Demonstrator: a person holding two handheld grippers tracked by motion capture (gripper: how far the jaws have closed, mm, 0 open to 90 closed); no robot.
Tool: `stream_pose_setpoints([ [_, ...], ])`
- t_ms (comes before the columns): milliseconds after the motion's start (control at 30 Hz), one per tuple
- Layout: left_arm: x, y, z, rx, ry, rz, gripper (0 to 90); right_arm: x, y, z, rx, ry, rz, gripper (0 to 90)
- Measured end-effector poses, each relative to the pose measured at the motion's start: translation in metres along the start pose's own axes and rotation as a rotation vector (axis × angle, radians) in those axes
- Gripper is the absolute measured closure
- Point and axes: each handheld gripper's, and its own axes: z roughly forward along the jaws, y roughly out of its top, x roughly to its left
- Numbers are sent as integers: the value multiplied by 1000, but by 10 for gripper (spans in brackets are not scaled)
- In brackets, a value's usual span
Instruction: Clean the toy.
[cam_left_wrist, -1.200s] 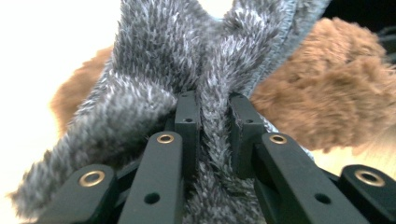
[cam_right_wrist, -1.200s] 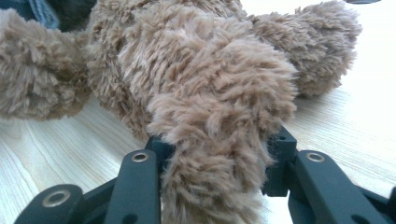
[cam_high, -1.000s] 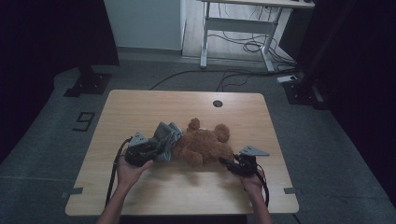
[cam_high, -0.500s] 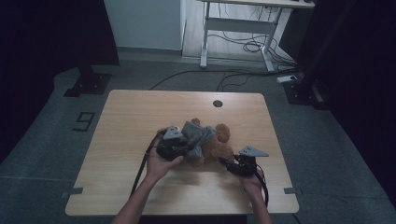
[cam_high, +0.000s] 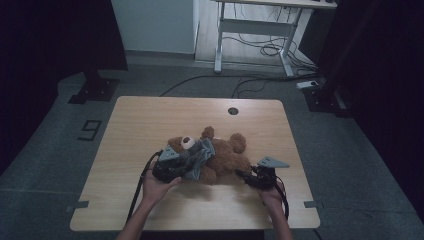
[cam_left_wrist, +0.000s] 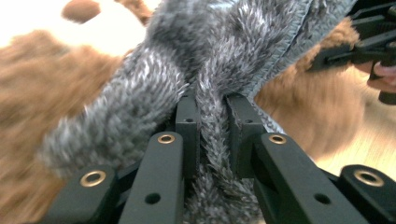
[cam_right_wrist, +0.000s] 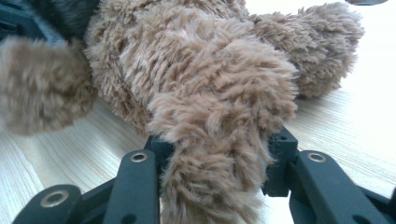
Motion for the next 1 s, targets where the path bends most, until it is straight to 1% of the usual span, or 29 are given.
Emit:
stream_pose_setpoints([
  [167, 6, -9, -16, -18, 37, -10, 763, 0, 0, 0, 0, 5, 0, 583],
  [267, 12, -15, -23, -24, 56, -19, 763, -1, 0, 0, 1, 6, -4, 583],
  [333, 20, -20, -26, -26, 60, -41, 763, -1, 0, 0, -1, 10, -3, 583],
  [367, 24, -23, -27, -27, 59, -57, 764, -1, 0, 0, -1, 11, -2, 583],
  [433, 34, -31, -27, -29, 48, -101, 765, -1, 0, 0, 1, 14, -4, 583],
  [467, 38, -35, -27, -24, 52, -113, 765, 0, 0, 0, 3, 15, -7, 583],
  [600, 49, -44, -31, -4, 99, -137, 767, 1, -1, 1, 6, 21, -7, 583],
  [667, 53, -46, -36, -8, 113, -148, 768, 1, -1, 1, 6, 21, -5, 583],
  [733, 53, -43, -43, -36, 110, -155, 772, 0, -1, 1, 6, 20, -5, 582],
  [800, 48, -36, -49, -63, 110, -140, 774, 0, -1, 1, 5, 20, -4, 583],
  [900, 37, -17, -54, -100, 95, -98, 776, 0, -1, 2, 5, 19, -4, 586],
  [1000, 22, 7, -50, -121, 72, -55, 777, 0, -1, 2, 7, 18, -9, 587],
])
